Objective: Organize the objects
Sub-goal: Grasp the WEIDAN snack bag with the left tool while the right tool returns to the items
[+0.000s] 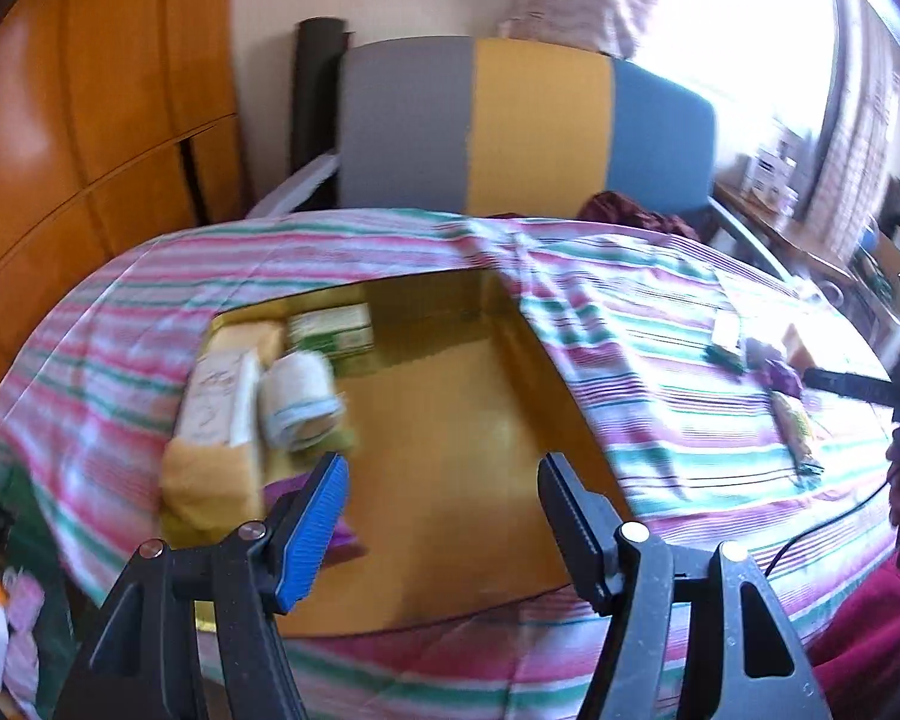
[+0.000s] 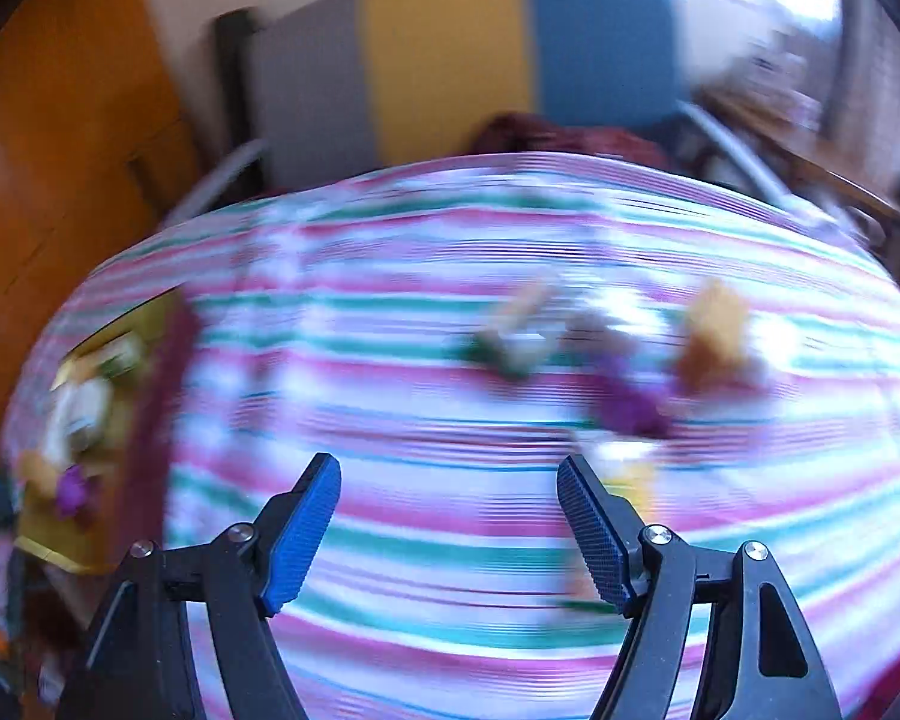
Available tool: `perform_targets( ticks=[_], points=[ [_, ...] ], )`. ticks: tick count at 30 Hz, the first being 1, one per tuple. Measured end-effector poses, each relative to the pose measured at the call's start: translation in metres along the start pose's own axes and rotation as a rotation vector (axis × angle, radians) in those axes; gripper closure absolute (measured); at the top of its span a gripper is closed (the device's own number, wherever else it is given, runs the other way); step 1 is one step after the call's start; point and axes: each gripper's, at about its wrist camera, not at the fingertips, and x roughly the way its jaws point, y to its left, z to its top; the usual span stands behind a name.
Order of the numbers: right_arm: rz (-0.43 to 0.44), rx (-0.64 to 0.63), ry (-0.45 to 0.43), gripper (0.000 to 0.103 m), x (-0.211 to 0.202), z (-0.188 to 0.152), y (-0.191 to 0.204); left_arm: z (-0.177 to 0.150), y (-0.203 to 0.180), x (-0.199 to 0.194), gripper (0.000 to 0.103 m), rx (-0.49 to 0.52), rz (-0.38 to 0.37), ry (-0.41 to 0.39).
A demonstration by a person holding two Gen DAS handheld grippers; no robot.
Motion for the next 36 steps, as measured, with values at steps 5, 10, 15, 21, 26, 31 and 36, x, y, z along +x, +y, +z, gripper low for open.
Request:
perform_targets(
  ticks=[5, 10, 15, 21, 26, 31, 36],
  points=[
    [-0.175, 0.215, -0.047, 0.026, -0.013, -0.003, -0.102, 0.016, -0.050, 0.016, 0.036, 0.099, -0.081, 0.016],
    [-0.245, 0.498, -0.066, 0.026, -0.021, -0.021, -0.174, 0.027, -0.111, 0.037, 0.036, 0.193, -0.190, 0.063],
    [-0.208, 0.578, -0.115, 0.026, -0.030, -0.020, -0.189, 0.030, -0.179, 0.058, 0.036, 0.274, -0.304, 0.119],
    [-0.170, 0.598, -0.107, 0.025, -0.029, -0.022, -0.188, 0.027, -0.245, 0.092, 0.036, 0.339, -0.410, 0.217],
    [-0.141, 0.629, -0.106, 0.025, -0.028, -0.028, -0.191, 0.027, -0.289, 0.121, 0.034, 0.319, -0.461, 0.306],
    [-0.113, 0.649, -0.098, 0.025, -0.026, -0.029, -0.194, 0.029, -0.325, 0.136, 0.024, 0.327, -0.457, 0.329],
    [-0.090, 0.674, -0.085, 0.024, -0.022, -0.030, -0.199, 0.028, -0.357, 0.150, 0.023, 0.350, -0.427, 0.334]
  ],
)
